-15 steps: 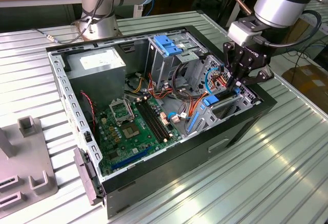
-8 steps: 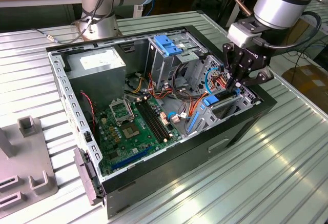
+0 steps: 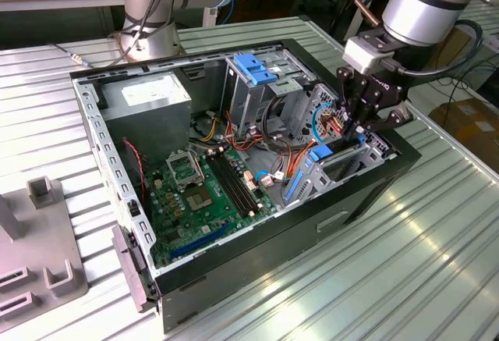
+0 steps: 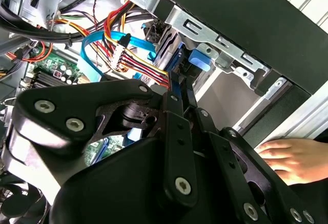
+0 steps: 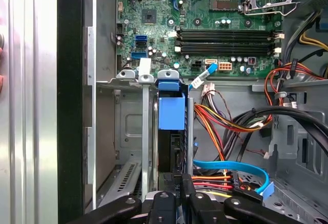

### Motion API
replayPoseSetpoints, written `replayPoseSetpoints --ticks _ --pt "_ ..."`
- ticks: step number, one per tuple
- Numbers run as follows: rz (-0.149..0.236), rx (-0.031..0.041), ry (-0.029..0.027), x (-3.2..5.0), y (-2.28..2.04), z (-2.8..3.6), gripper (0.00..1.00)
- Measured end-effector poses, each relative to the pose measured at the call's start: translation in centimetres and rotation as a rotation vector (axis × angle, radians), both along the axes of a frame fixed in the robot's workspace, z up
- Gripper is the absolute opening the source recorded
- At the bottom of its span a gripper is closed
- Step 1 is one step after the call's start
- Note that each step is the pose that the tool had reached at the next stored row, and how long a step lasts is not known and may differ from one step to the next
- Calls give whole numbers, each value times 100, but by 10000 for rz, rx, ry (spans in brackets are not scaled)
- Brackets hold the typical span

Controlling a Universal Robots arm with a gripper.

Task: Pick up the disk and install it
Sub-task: 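Insert the first disk wire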

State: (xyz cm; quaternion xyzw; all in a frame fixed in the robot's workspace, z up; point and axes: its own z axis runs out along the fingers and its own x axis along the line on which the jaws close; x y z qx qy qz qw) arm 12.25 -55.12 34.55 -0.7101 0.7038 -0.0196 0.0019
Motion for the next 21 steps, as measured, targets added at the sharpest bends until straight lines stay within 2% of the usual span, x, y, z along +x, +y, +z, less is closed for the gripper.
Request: replayPoseSetpoints --ticks 6,10,12,16,21 --pt "0 5 0 0 0 -11 17" --pt "0 36 1 0 0 38 17" --pt "0 46 1 0 0 38 17" --pt "0 160 1 0 0 37 17" --pt "0 165 1 0 -10 20 17"
